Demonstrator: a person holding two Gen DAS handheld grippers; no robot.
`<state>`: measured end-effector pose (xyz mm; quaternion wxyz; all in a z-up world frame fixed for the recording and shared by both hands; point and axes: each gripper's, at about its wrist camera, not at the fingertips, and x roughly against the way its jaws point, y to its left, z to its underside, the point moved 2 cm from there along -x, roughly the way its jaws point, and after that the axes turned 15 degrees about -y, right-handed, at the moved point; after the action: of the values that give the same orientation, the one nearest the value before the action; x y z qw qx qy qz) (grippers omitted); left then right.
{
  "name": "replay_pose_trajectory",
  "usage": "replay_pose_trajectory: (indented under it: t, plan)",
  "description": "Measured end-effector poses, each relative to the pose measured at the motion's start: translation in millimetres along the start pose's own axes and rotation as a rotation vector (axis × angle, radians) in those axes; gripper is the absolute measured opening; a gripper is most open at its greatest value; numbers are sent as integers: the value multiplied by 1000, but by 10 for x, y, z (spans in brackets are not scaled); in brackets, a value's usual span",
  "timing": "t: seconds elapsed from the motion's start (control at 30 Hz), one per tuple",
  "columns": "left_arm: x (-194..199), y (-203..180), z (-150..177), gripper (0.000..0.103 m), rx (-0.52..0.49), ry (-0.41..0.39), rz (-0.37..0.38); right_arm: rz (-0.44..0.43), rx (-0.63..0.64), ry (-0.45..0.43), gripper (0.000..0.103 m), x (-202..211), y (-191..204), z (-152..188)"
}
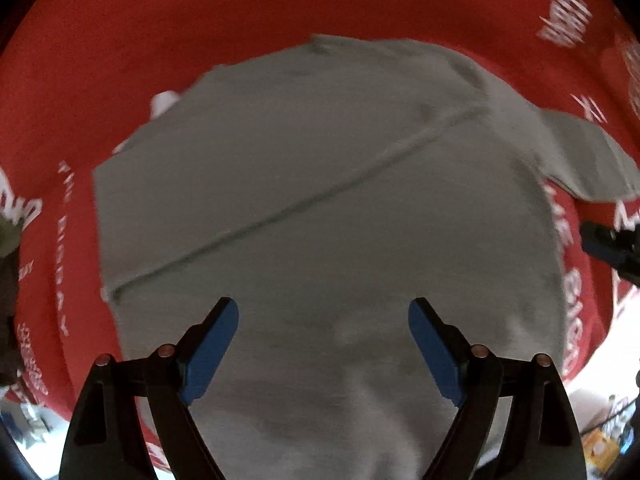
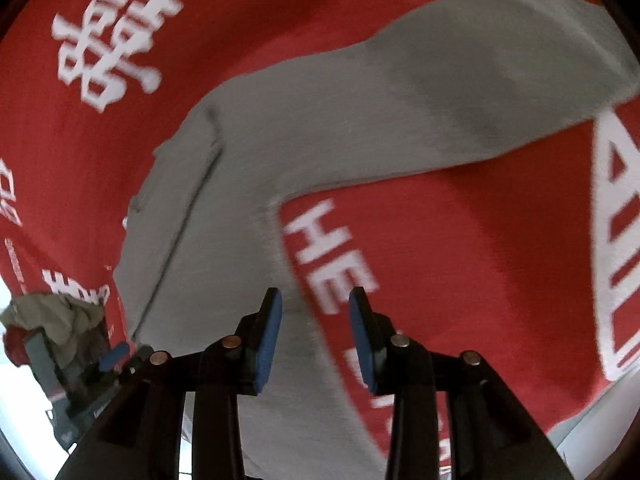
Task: Fold small clothes
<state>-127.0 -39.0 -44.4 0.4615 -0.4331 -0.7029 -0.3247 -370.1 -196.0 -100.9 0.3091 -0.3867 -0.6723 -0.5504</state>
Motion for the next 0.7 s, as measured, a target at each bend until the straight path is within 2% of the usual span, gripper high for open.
replay_pose_trajectory:
  t: [0.1, 0.23, 0.4, 0.47, 0.6, 0.7]
  plan:
    - [-20, -243, -47, 88, -6, 9, 29, 9, -72, -50, 38, 135, -301, -150]
    - [-81, -507, -202, 88, 37, 15, 56, 19, -191, -129, 39, 305, -756, -369]
    - [-169, -757, -393, 88, 51, -1, 55, 13, -351, -240, 39, 474, -1308, -588]
    - [-209, -839, -459, 88, 52, -7, 51, -27, -406, -288, 39, 557, -1456, -690]
    - [-291, -922, -526, 88, 52, -4, 53, -55, -438, -353, 39, 630, -1614, -846]
    - [-323, -986, -556, 88, 46, -7, 48, -83, -438, -381, 39, 587, -1589, -974]
